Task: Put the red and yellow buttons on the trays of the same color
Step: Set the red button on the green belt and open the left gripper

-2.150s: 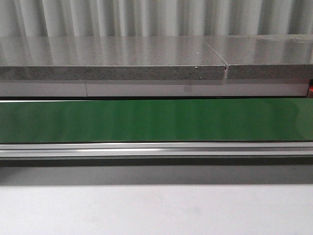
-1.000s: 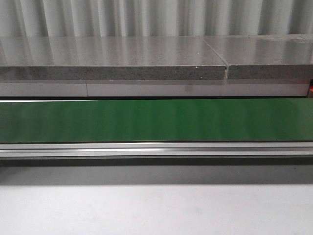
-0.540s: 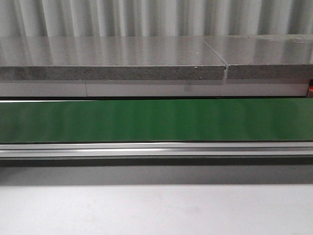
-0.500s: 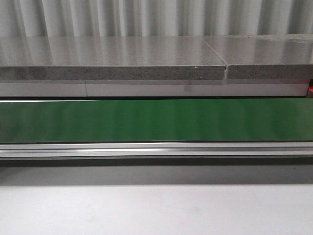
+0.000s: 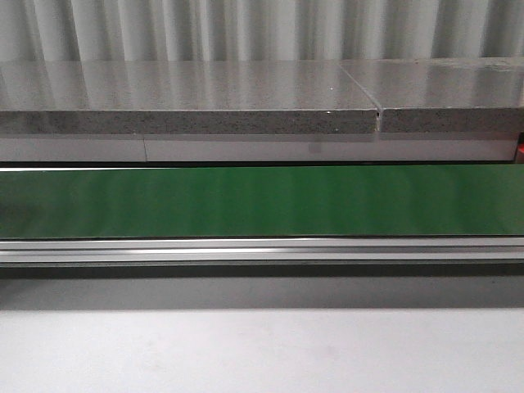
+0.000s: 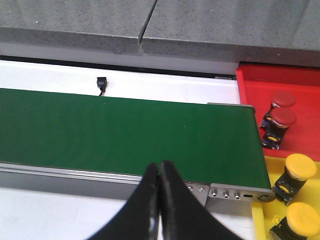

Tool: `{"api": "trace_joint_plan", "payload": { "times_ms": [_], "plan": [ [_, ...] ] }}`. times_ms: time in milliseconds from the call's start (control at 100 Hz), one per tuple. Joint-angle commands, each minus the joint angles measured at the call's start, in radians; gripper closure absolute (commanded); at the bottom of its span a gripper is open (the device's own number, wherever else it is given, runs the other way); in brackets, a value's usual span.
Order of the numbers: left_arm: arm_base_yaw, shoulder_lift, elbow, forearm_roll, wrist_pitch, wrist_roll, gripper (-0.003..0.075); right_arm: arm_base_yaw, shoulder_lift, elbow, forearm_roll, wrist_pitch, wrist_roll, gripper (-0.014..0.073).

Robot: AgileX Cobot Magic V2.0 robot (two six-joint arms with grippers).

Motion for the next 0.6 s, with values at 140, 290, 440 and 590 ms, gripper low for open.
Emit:
{"api": "trace_joint_plan", "payload": {
  "times_ms": [140, 290, 440, 590],
  "plan": [
    [0.001, -0.076, -0.092, -0.072, -0.023, 0.010, 0.0194, 0.002, 0.005, -0.025, 0.001, -0.067, -0.010, 0.0659],
    [0.058, -0.088, -0.128, -0.045, -0.013, 0.008, 0.0194, 0.002, 0.005, -0.025, 0.001, -0.067, -0.010, 0.0659],
    [0.146, -0.075, -0.130, -0.010, -0.019, -0.060, 0.0194, 0.002, 0.005, -0.025, 0.001, -0.067, -0.010, 0.0659],
    [0.207, -0.023, -0.130, -0.010, -0.069, -0.099, 0.0195, 0.002, 0.005, -0.025, 0.001, -0.067, -0.010, 0.0659]
  ]
}}
